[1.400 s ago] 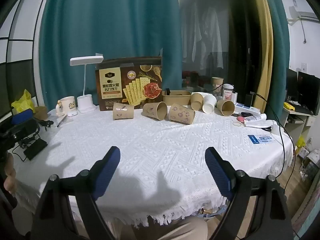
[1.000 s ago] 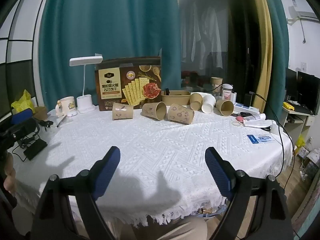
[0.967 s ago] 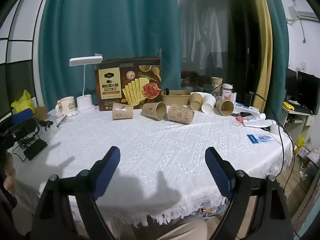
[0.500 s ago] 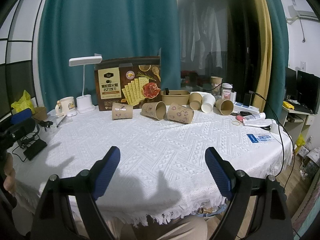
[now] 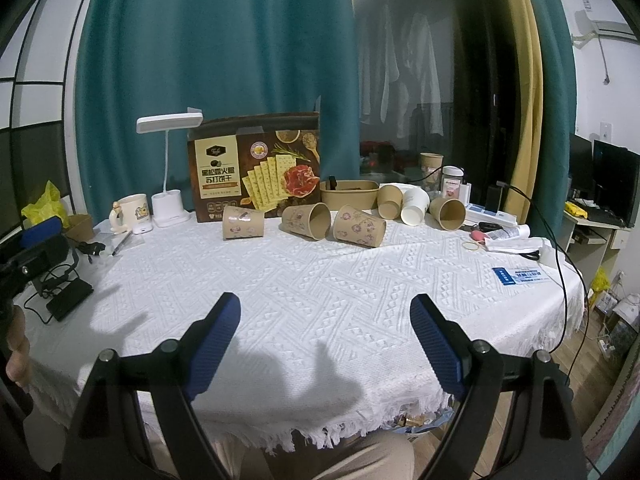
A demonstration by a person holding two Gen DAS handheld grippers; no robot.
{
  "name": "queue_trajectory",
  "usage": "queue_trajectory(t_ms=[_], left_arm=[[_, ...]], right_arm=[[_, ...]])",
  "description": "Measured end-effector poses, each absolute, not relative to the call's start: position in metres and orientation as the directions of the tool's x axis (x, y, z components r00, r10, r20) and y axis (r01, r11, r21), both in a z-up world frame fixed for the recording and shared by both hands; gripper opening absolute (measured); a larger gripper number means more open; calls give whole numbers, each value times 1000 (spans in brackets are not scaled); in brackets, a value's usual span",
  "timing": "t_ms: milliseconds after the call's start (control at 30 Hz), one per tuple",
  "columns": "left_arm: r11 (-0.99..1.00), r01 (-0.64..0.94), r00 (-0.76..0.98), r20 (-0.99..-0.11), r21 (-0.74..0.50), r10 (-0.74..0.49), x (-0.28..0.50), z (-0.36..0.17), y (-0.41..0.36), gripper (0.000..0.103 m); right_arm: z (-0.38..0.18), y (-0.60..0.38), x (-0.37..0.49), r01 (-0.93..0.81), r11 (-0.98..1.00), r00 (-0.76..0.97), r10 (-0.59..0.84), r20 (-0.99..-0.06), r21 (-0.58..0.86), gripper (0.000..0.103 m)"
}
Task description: Flip cup upright
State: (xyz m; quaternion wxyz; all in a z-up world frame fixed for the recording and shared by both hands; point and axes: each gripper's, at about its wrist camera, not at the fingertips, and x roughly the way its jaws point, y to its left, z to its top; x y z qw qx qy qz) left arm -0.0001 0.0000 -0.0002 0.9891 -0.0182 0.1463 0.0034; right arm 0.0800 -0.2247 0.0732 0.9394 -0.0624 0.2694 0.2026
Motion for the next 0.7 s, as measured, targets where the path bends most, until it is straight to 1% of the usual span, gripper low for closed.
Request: queue_trajectory(t_ms=[700], left_arm=[[999,-12,958,-287,-36,1,-1,0,0,103]], right_arm=[[74,-224,80,-414,910,772,348,-532,-6,85]])
